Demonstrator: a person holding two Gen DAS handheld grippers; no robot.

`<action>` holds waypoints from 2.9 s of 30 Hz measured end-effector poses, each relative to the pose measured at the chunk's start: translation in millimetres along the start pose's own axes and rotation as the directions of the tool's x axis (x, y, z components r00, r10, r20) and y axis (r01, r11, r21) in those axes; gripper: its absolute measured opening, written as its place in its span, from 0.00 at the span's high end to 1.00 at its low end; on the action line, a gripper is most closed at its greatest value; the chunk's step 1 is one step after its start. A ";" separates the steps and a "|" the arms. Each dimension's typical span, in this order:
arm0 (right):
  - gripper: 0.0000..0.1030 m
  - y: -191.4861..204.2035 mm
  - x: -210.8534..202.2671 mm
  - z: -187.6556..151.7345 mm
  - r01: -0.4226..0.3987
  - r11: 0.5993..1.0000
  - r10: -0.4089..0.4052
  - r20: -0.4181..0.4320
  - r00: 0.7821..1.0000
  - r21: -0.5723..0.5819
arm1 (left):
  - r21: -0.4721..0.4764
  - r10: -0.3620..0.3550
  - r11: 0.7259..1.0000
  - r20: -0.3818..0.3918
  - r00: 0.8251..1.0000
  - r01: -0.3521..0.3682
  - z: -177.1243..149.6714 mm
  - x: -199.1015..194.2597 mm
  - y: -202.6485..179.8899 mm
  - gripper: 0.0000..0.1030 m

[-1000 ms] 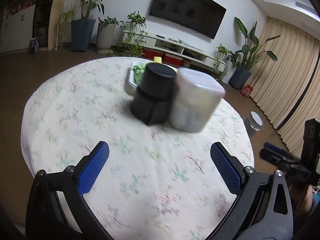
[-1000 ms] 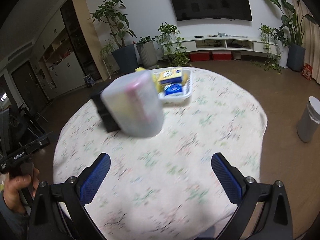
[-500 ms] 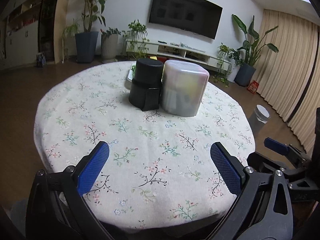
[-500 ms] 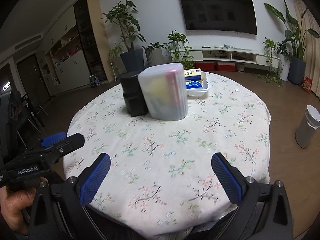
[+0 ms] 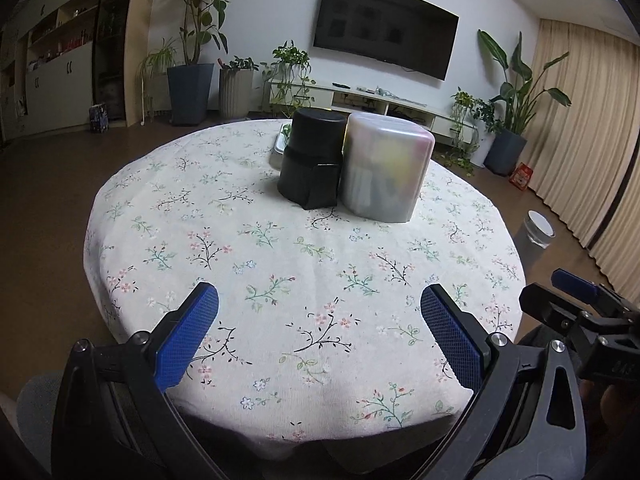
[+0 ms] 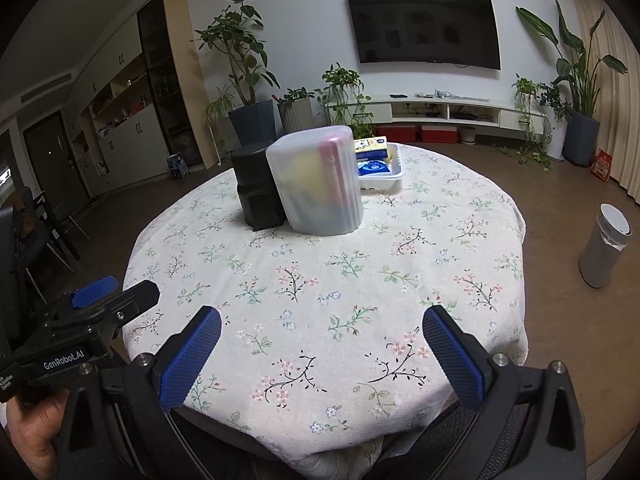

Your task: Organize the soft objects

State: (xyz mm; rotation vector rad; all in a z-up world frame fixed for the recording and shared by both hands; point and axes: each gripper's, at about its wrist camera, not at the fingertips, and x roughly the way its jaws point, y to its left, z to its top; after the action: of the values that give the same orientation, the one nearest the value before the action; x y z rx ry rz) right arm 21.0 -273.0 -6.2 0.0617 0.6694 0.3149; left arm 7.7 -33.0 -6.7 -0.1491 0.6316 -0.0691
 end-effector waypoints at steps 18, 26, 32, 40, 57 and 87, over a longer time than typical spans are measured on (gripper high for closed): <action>0.00 -4.9 2.6 -3.6 0.055 0.998 -0.054 -0.037 0.998 0.018 | 0.032 0.004 0.999 -0.003 1.000 -0.004 -3.2 2.1 -10.5 0.00; 0.00 -4.2 2.3 -4.8 0.061 0.998 -0.061 -0.039 0.997 0.014 | 0.032 0.014 0.999 -0.001 1.000 -0.014 -3.2 2.7 -12.4 0.00; 0.00 -4.1 1.9 -4.9 0.063 0.998 -0.063 -0.040 0.997 0.014 | 0.013 0.005 1.000 -0.006 1.000 -0.005 -2.9 2.4 -12.0 0.00; 0.00 -3.6 1.8 -5.3 0.066 0.998 -0.066 -0.038 0.997 0.010 | 0.017 -0.025 1.000 0.002 1.000 0.025 -2.5 0.1 -17.1 0.00; 0.00 -2.5 0.7 -6.8 0.068 0.998 -0.067 -0.040 0.997 0.007 | 0.017 -0.012 1.000 -0.008 1.000 0.012 -1.1 -0.8 -22.5 0.00; 0.00 -3.1 -0.8 -7.8 0.072 0.997 -0.072 -0.046 0.996 0.003 | 0.019 -0.007 1.000 -0.029 1.000 0.008 -1.8 0.9 -22.9 0.00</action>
State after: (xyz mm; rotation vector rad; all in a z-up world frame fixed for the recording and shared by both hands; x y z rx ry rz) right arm 16.5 -276.5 -12.3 0.0343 0.7161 0.2460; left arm 6.9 -56.0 -5.0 -0.1320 0.6594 -0.0845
